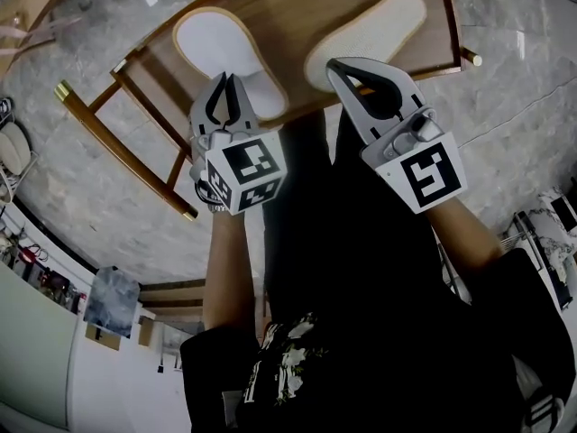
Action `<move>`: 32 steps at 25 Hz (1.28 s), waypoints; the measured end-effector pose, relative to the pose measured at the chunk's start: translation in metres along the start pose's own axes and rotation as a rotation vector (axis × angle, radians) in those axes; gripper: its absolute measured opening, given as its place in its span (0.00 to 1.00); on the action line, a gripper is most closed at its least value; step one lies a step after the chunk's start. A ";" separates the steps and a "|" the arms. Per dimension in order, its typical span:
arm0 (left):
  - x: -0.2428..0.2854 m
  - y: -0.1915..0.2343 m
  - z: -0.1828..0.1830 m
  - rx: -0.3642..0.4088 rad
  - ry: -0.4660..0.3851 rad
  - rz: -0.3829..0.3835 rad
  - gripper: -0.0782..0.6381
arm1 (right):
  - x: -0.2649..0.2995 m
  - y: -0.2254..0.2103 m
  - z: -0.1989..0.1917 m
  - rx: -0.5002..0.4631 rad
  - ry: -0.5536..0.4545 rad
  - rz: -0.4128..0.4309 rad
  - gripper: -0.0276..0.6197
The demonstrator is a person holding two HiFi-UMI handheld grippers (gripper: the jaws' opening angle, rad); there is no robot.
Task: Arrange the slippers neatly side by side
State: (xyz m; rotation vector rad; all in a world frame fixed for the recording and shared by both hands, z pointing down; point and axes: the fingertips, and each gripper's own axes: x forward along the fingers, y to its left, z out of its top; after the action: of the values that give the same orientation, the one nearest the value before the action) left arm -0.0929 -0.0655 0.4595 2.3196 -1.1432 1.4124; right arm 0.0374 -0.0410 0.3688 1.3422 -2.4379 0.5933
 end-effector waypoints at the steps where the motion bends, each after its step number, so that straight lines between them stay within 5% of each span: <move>1: 0.002 -0.002 0.001 0.001 -0.005 -0.001 0.13 | -0.001 0.000 -0.001 -0.003 0.004 -0.002 0.04; 13: 0.021 0.007 -0.006 -0.161 -0.010 0.001 0.19 | -0.007 -0.009 -0.010 0.044 -0.006 -0.072 0.04; 24: 0.008 0.008 0.002 -0.225 -0.024 0.007 0.22 | -0.026 -0.037 -0.024 0.024 0.022 -0.161 0.04; 28: -0.011 0.004 0.020 -0.180 -0.061 0.031 0.15 | -0.033 -0.055 -0.032 0.045 0.035 -0.209 0.04; 32: -0.013 -0.038 0.046 -0.105 -0.094 -0.063 0.13 | -0.039 -0.070 -0.039 0.067 0.048 -0.253 0.04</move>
State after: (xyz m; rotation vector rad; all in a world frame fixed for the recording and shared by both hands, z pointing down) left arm -0.0388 -0.0567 0.4328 2.3482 -1.1295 1.2034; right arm 0.1197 -0.0269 0.3999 1.6109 -2.1816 0.6371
